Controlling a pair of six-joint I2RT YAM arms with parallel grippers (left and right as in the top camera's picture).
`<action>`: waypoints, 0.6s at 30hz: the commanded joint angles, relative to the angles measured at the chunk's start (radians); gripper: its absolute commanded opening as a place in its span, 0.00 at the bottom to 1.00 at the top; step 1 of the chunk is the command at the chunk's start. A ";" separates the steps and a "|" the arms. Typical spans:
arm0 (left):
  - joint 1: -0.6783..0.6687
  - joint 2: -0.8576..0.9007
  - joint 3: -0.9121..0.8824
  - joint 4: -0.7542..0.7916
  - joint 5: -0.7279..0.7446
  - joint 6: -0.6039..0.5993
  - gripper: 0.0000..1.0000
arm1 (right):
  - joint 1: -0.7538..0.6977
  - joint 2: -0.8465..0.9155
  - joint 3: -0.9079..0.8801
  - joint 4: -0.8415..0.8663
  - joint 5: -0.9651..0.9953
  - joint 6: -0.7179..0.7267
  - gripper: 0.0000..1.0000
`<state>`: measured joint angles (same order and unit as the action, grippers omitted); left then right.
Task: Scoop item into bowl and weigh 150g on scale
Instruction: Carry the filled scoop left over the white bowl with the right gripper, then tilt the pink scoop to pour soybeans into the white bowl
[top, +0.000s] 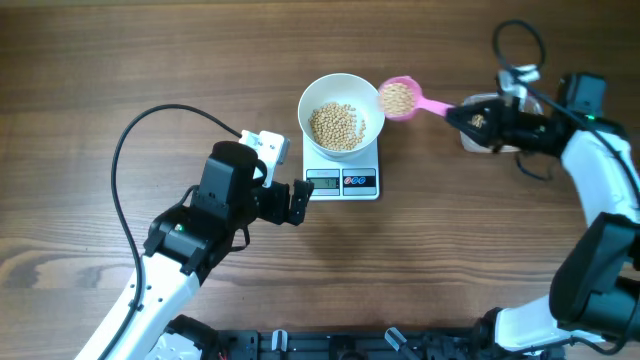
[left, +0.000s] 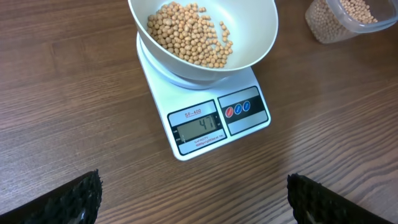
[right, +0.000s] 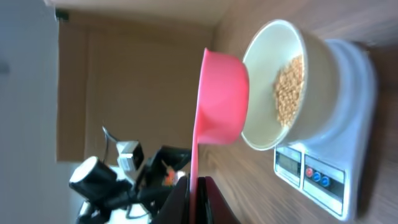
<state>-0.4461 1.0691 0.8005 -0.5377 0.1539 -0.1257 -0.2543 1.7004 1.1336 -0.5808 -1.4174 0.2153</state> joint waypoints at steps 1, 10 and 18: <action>-0.001 -0.014 -0.004 0.003 0.004 0.013 1.00 | 0.097 -0.004 0.005 0.151 0.051 0.214 0.04; -0.001 -0.014 -0.004 0.003 0.004 0.013 1.00 | 0.227 -0.107 0.005 0.427 0.312 0.261 0.04; -0.001 -0.014 -0.004 0.003 0.004 0.013 1.00 | 0.310 -0.140 0.005 0.272 0.563 0.111 0.05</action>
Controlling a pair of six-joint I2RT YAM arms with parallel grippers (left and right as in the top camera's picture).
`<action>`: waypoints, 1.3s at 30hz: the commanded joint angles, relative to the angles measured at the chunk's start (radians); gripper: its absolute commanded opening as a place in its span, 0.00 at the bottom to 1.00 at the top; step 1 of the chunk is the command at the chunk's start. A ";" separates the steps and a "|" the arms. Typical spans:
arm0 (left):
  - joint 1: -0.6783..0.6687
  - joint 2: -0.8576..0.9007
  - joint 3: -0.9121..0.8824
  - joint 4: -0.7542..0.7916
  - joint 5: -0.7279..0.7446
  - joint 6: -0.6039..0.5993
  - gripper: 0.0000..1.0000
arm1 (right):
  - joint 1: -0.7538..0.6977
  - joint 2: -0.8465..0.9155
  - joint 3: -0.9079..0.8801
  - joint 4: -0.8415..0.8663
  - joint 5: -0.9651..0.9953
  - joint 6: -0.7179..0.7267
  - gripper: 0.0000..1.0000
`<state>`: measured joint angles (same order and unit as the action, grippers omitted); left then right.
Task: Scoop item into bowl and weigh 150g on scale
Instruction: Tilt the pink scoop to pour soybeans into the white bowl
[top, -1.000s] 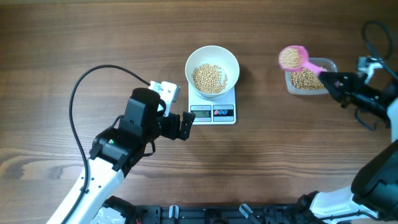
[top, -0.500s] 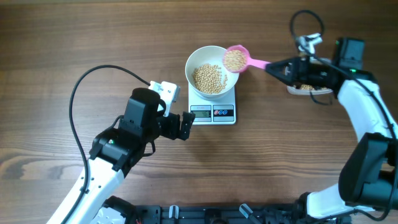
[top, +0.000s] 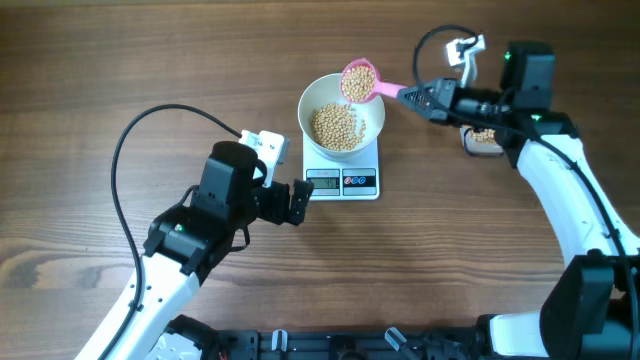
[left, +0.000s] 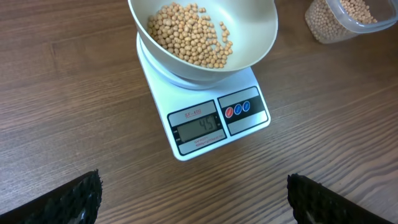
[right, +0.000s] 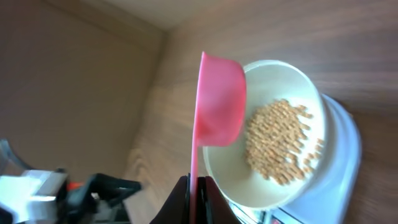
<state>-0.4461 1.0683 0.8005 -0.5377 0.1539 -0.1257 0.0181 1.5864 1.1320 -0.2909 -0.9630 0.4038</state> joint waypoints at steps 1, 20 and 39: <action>-0.001 -0.014 -0.004 0.003 0.004 0.013 1.00 | 0.053 -0.025 0.007 -0.017 0.116 -0.091 0.04; -0.001 -0.014 -0.004 0.003 0.004 0.013 1.00 | 0.132 -0.069 0.014 -0.013 0.267 -0.239 0.05; -0.001 -0.014 -0.004 0.003 0.004 0.013 1.00 | 0.254 -0.143 0.014 -0.133 0.557 -0.428 0.05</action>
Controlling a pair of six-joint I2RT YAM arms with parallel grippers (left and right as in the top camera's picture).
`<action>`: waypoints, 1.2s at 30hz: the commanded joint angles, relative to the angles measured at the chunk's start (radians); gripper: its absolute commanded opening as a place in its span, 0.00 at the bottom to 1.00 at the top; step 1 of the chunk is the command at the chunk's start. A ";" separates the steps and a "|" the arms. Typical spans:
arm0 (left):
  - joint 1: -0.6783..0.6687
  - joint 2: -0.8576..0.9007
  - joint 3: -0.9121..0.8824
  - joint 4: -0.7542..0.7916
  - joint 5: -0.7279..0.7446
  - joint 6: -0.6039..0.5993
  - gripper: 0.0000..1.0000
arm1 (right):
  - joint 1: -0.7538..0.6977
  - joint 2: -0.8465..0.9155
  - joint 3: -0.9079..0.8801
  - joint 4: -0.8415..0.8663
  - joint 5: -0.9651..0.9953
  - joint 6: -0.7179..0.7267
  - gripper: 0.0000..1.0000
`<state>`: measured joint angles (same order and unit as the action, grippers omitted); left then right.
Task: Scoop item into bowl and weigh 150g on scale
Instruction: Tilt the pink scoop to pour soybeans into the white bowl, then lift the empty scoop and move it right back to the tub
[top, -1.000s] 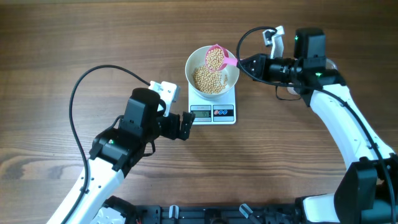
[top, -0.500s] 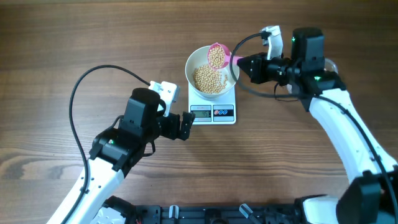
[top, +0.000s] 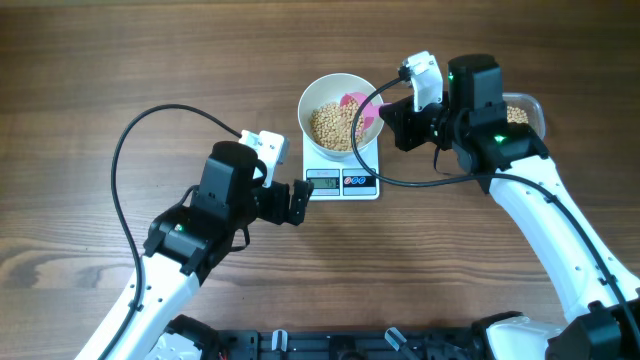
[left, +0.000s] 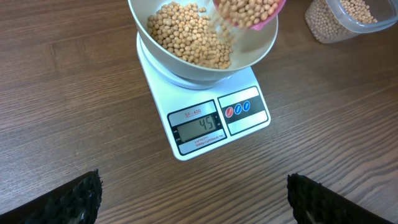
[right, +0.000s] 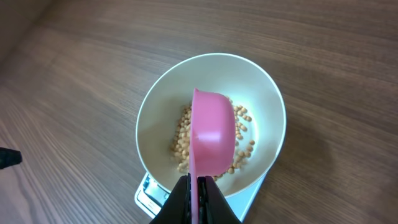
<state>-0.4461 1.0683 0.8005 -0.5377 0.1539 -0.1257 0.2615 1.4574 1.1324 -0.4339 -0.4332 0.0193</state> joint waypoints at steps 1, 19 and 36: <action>-0.001 -0.014 -0.004 0.003 0.005 0.013 1.00 | 0.012 -0.014 0.014 0.014 0.034 -0.047 0.04; -0.001 -0.014 -0.004 0.003 0.004 0.013 1.00 | 0.150 -0.014 0.014 0.087 0.329 -0.290 0.05; -0.001 -0.014 -0.004 0.003 0.004 0.013 1.00 | 0.194 -0.014 0.014 0.181 0.332 -0.461 0.04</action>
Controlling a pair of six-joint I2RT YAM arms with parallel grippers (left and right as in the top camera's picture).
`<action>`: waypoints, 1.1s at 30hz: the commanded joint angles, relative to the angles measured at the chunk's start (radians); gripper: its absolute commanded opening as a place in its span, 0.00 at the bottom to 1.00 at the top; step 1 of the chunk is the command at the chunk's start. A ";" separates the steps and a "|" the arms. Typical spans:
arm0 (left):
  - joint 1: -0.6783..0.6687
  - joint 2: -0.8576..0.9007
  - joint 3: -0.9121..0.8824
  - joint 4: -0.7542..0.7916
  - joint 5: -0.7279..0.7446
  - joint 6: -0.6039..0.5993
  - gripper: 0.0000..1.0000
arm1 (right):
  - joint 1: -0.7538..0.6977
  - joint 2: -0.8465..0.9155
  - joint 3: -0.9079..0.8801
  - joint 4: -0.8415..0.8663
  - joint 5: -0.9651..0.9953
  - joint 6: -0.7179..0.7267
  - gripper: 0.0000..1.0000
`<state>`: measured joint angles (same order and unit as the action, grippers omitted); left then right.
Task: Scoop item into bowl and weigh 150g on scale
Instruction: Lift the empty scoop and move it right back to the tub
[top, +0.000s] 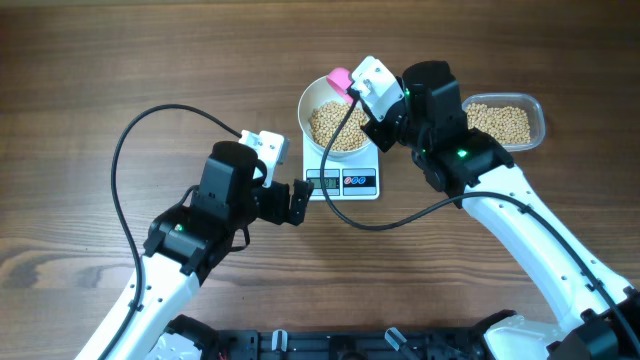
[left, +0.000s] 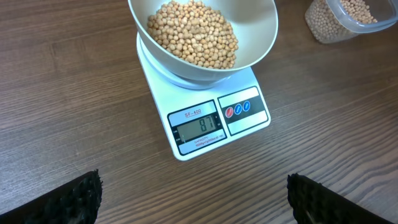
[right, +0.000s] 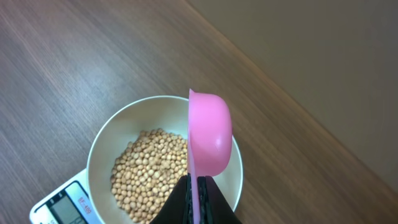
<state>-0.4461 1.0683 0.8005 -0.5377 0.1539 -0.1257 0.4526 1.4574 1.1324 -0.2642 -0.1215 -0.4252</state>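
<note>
A white bowl (top: 320, 100) heaped with tan beans (left: 193, 32) sits on the white scale (left: 242, 127), whose display (left: 199, 127) reads 87. My right gripper (right: 196, 198) is shut on the handle of the pink scoop (right: 210, 134), which is turned on its side above the bowl's far rim; the pink scoop (top: 339, 78) peeks out behind the arm in the overhead view. My left gripper (top: 297, 202) stands open on the near left of the scale, its fingertips (left: 71, 198) wide apart and holding nothing.
A clear tub of beans (top: 503, 122) stands right of the scale, partly seen as the tub (left: 348, 17) in the left wrist view. A black cable (top: 130, 150) loops over the table at the left.
The scoop was tipped inside the bowl with beans spilling out; now it sits on its side over the far rim. The pile in the bowl has grown and the display went from 45 to 87.
First my right gripper held the full scoop beside the bowl's right rim, display near 47. Then the scoop was over the bowl, then tilted in it with beans falling. Now the beans lie in the bowl and the scale shows 87. My left arm stayed still.
</note>
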 joint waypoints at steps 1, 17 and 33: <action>-0.001 -0.014 -0.004 0.003 0.004 0.013 1.00 | 0.003 -0.014 0.014 0.013 0.020 -0.016 0.04; -0.001 -0.014 -0.004 0.003 0.004 0.013 1.00 | -0.187 -0.076 0.014 0.187 -0.145 0.741 0.04; -0.001 -0.014 -0.004 0.003 0.004 0.013 1.00 | -0.704 -0.115 0.014 -0.074 -0.388 0.484 0.04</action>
<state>-0.4461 1.0683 0.8005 -0.5377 0.1539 -0.1257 -0.2295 1.3636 1.1339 -0.2871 -0.4515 0.2356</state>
